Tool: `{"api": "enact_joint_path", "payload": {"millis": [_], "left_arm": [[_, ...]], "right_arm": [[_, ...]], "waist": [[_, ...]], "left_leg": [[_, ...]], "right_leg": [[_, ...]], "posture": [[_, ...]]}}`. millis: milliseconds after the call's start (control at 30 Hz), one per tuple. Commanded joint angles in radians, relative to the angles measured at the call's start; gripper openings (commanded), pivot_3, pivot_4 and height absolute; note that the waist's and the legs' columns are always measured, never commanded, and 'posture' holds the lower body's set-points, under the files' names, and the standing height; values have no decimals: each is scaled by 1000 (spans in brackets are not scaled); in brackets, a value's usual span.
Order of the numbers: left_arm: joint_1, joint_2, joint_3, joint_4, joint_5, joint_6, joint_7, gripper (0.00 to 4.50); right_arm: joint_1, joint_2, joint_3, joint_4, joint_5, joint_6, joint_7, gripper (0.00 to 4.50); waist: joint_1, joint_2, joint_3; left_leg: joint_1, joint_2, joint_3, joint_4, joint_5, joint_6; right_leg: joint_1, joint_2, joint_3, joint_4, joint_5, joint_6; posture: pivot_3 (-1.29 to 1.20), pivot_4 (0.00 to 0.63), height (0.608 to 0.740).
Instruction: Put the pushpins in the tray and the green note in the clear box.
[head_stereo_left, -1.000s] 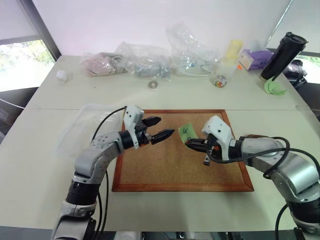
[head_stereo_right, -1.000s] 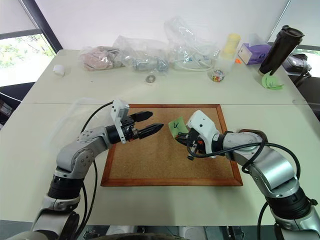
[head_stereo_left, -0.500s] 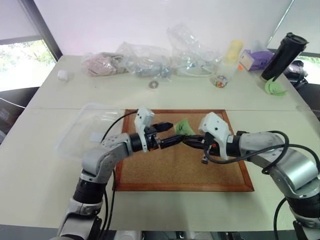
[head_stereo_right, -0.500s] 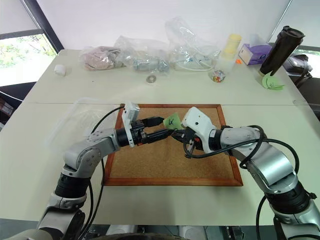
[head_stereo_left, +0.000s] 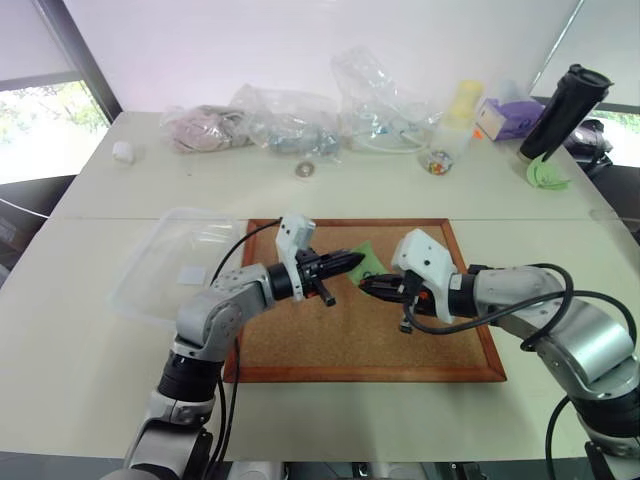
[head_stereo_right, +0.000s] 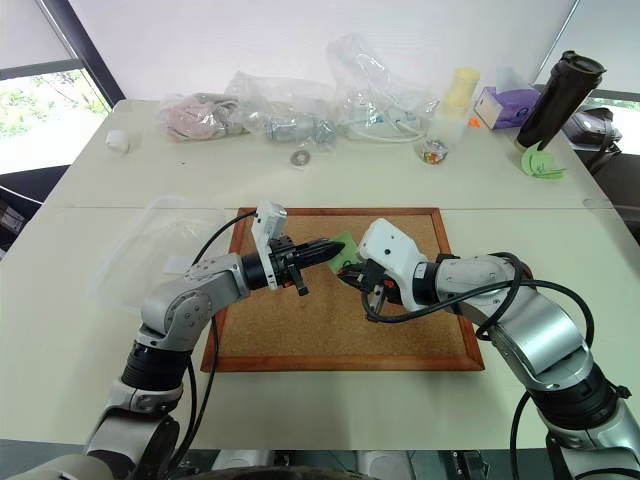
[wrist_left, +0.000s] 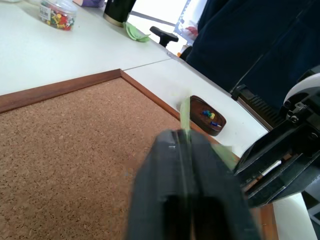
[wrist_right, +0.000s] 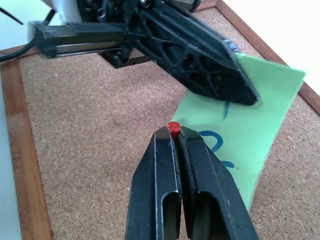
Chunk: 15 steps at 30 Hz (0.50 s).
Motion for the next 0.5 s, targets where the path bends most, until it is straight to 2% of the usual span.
{"api": "enact_joint_path", "payload": {"millis": [33, 267, 400, 500], "left_arm": [[-8, 11, -12, -22, 7, 0, -1, 30], [-5, 45, -43, -11, 64, -36, 1, 30], [20, 88, -102, -4, 151, -96, -12, 30], [34, 95, -104, -7, 152, -104, -22, 30]], "right_arm": [[-25, 3, -12, -40, 7, -4, -3, 0], [-35, 4, -19, -36, 3, -8, -7, 0], [-63, 20, -69, -23, 18, 7, -36, 0], [-77, 26, -88, -15, 22, 20, -53, 0]], "waist": [[0, 0, 0], [0, 0, 0], [-1, 0, 0], [-1, 0, 0]], "left_leg": [[0, 0, 0, 0, 0, 0], [0, 0, 0, 0, 0, 0], [0, 0, 0, 0, 0, 0], [0, 0, 0, 0, 0, 0]], "right_leg": [[0, 0, 0, 0, 0, 0], [0, 0, 0, 0, 0, 0], [0, 0, 0, 0, 0, 0], [0, 0, 0, 0, 0, 0]], "posture": [[0, 150, 740], [0, 150, 740], [0, 150, 740], [0, 150, 740]]}}
